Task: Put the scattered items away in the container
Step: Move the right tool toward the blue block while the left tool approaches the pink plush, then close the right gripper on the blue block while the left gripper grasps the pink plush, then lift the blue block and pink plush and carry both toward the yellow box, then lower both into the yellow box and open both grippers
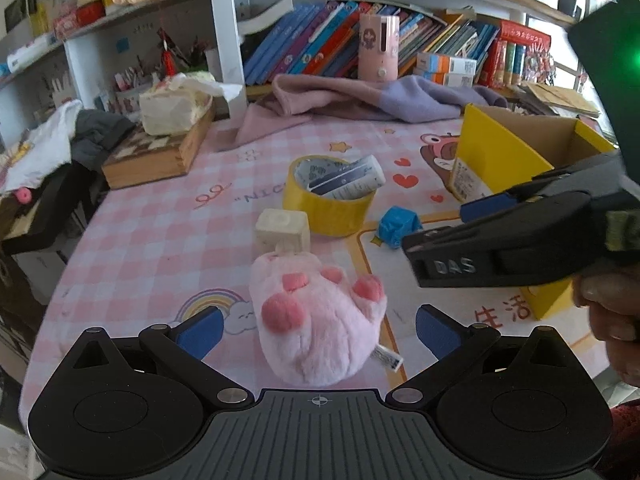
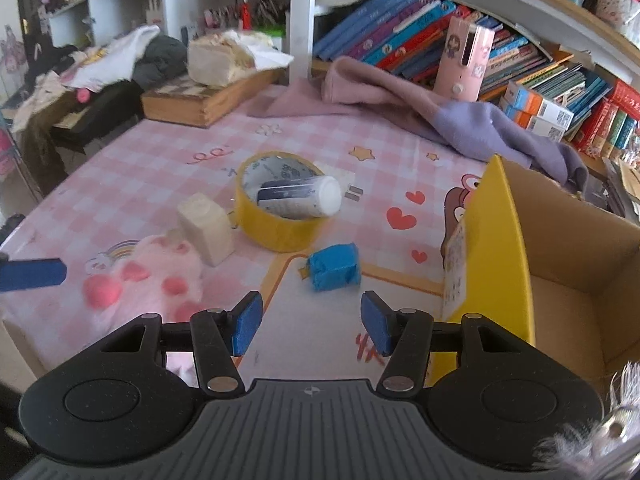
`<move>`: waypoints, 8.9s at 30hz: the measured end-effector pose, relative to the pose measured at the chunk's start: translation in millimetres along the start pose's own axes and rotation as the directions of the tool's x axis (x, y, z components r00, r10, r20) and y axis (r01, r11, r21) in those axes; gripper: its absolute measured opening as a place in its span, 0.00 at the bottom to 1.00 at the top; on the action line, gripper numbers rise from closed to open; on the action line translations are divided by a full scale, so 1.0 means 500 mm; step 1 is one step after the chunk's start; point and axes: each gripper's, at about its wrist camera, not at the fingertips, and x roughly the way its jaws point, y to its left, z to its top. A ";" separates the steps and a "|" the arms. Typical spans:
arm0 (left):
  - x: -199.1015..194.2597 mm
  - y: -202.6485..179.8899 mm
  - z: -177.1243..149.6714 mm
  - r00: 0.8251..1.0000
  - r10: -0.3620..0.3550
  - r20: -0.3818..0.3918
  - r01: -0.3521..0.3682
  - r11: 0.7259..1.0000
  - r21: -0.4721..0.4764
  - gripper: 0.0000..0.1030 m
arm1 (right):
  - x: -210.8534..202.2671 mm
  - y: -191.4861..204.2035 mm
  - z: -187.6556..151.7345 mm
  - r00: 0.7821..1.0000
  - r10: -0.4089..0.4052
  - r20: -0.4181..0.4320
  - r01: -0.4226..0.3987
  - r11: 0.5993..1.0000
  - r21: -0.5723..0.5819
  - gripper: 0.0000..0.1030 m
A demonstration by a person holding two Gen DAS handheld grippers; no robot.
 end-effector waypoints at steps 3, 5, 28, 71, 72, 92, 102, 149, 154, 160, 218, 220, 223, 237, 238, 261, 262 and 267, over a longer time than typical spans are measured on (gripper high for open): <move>0.024 0.008 0.008 1.000 -0.017 -0.021 0.017 1.000 -0.016 1.00 | 0.041 -0.008 0.022 0.998 0.000 -0.056 0.003 0.999 0.052 0.51; 0.037 0.012 0.012 0.999 -0.026 -0.034 0.025 0.999 -0.023 0.99 | 0.066 -0.013 0.033 0.996 -0.003 -0.086 0.008 0.998 0.069 0.51; 0.103 0.041 0.015 0.990 -0.086 -0.110 0.078 0.994 -0.076 0.85 | 0.182 -0.034 0.065 0.987 -0.011 -0.161 0.027 0.995 0.099 0.57; -0.251 -0.016 -0.148 0.983 -0.149 0.107 0.165 0.974 -0.158 0.72 | -0.269 0.023 -0.181 0.988 0.114 0.103 -0.115 0.993 0.001 0.38; -0.257 -0.021 -0.156 0.983 -0.156 0.099 0.171 0.973 -0.155 0.72 | -0.281 0.022 -0.196 0.989 0.103 0.104 -0.104 0.995 0.006 0.38; -0.344 -0.102 -0.214 0.960 -0.254 0.116 0.260 0.965 -0.040 0.72 | -0.423 0.011 -0.335 0.993 0.008 0.115 -0.021 0.993 0.115 0.38; -0.362 -0.126 -0.229 0.950 -0.289 0.119 0.291 0.957 -0.002 0.72 | -0.458 -0.015 -0.369 0.993 -0.039 0.108 0.016 0.979 0.203 0.38; -0.263 -0.348 -0.127 0.857 -0.514 0.030 0.498 0.842 0.207 0.73 | -0.497 -0.227 -0.460 0.973 -0.232 0.009 0.207 0.887 0.412 0.38; -0.245 -0.358 -0.105 0.861 -0.506 0.042 0.484 0.842 0.238 0.73 | -0.472 -0.252 -0.440 0.975 -0.220 0.020 0.192 0.888 0.418 0.38; -0.225 -0.352 -0.067 0.864 -0.496 0.085 0.464 0.851 0.246 0.73 | -0.442 -0.269 -0.398 0.976 -0.206 0.063 0.169 0.912 0.373 0.38; 0.232 -0.555 0.222 0.975 -0.049 -0.218 0.200 0.625 0.755 0.78 | 0.011 -0.534 -0.101 0.998 0.044 -0.047 -0.063 0.517 -0.854 0.38; 0.238 -0.558 0.226 0.975 -0.047 -0.215 0.196 0.628 0.753 0.78 | 0.012 -0.536 -0.098 0.998 0.046 -0.047 -0.064 0.519 -0.852 0.38; 0.247 -0.563 0.233 0.978 -0.042 -0.207 0.186 0.633 0.752 0.80 | 0.009 -0.532 -0.094 0.998 0.055 -0.039 -0.062 0.528 -0.847 0.40; 0.200 -0.552 0.248 0.992 -0.053 -0.113 0.119 0.669 0.734 0.85 | -0.029 -0.530 -0.089 0.994 0.101 0.033 -0.031 0.572 -0.820 0.70; 0.191 -0.550 0.248 0.993 -0.057 -0.102 0.114 0.675 0.729 0.85 | -0.037 -0.531 -0.086 0.994 0.103 0.043 -0.026 0.587 -0.809 0.70; -0.084 -0.465 0.193 0.965 -0.177 0.191 0.076 0.894 0.442 0.89 | -0.294 -0.479 -0.126 0.956 0.008 0.294 0.122 0.900 -0.419 0.72; -0.094 -0.455 0.187 0.963 -0.173 0.206 0.074 0.908 0.413 0.90 | -0.305 -0.473 -0.134 0.950 -0.009 0.311 0.135 0.913 -0.385 0.72; -0.139 -0.406 0.150 0.950 -0.167 0.262 0.078 0.944 0.320 0.91 | -0.345 -0.444 -0.166 0.932 -0.050 0.358 0.128 0.972 -0.197 0.73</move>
